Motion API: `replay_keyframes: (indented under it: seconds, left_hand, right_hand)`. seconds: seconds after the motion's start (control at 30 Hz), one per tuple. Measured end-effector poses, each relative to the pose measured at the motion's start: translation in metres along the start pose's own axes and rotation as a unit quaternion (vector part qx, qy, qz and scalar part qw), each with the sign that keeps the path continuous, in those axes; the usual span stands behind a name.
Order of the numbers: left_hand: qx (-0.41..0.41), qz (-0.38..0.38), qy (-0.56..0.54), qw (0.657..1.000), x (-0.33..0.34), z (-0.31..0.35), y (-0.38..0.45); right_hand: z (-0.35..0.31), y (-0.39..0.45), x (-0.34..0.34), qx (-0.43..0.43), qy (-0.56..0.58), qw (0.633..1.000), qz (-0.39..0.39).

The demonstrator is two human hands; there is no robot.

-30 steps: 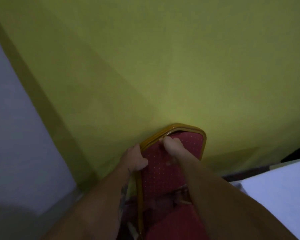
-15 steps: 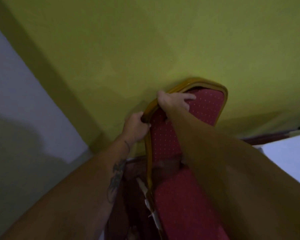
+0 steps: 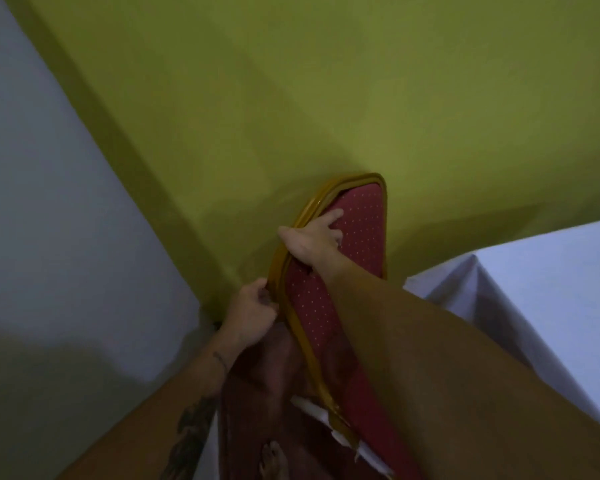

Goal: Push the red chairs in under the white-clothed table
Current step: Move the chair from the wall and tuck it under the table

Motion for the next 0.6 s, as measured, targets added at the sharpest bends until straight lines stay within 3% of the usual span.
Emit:
replay_keyframes:
  seconds: [0.17, 0.3, 0.4, 0.5, 0.6]
  left_hand:
    - [-0.033, -0.068, 0.002, 0.997, -0.018, 0.016, -0.084]
    - [-0.056, -0.006, -0.008, 0.998, -0.059, 0.033, -0.118]
    - [-0.058, 0.027, -0.011, 0.998, -0.084, 0.058, -0.134]
    - [-0.049, 0.016, 0.019, 0.998, -0.089, 0.092, -0.142]
    - [-0.014, -0.01, 0.084, 0.996, -0.074, 0.124, -0.139]
  right_hand:
    - [0.033, -0.061, -0.009, -0.008, -0.025, 0.998, -0.048]
    - [0.063, -0.111, -0.016, -0.021, -0.029, 0.996, -0.08]
    - [0.086, -0.149, -0.016, -0.05, -0.029, 0.996, -0.061]
    - [0.107, -0.182, -0.011, -0.063, -0.068, 0.996, -0.017]
    - [0.13, -0.202, -0.003, -0.026, -0.078, 0.996, -0.029]
Point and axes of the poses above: each hand's wrist, its own y-axis towards the middle knuckle, its own x-axis out of the palm, z = x × y, the point moved 6 cm from there along y, towards the middle knuckle, and after that the axes turned 14 degrees about y, right-handed, at the moved point
